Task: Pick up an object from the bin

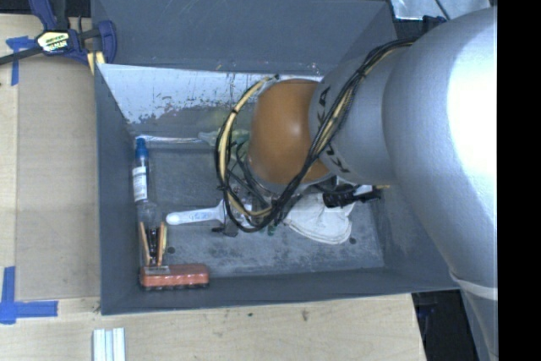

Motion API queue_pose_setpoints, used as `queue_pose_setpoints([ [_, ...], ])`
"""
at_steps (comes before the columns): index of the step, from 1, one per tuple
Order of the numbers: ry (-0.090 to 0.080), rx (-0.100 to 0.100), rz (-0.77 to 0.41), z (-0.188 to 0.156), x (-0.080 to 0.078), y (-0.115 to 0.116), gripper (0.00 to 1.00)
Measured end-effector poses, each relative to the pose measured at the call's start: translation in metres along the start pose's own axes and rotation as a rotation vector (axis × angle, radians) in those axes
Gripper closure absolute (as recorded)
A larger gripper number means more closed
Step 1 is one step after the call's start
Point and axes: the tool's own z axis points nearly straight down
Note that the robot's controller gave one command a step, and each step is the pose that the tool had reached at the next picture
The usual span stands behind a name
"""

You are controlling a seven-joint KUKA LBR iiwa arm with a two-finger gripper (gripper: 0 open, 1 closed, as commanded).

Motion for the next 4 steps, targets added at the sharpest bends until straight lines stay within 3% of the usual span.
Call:
queue_pose_setpoints([
  [1, 0.000, 0.000, 0.000, 0.000, 0.000, 0.000, 1.00],
  [2, 0.000, 0.000, -0.003, -0.119, 0.018, 0.019, 1.00],
  [3, 0.000, 0.000, -0.003, -0.119, 0.018, 0.019, 1.00],
  [4, 0.001, 0.000, -0.008, -0.142, 0.029, 0.023, 1.00],
])
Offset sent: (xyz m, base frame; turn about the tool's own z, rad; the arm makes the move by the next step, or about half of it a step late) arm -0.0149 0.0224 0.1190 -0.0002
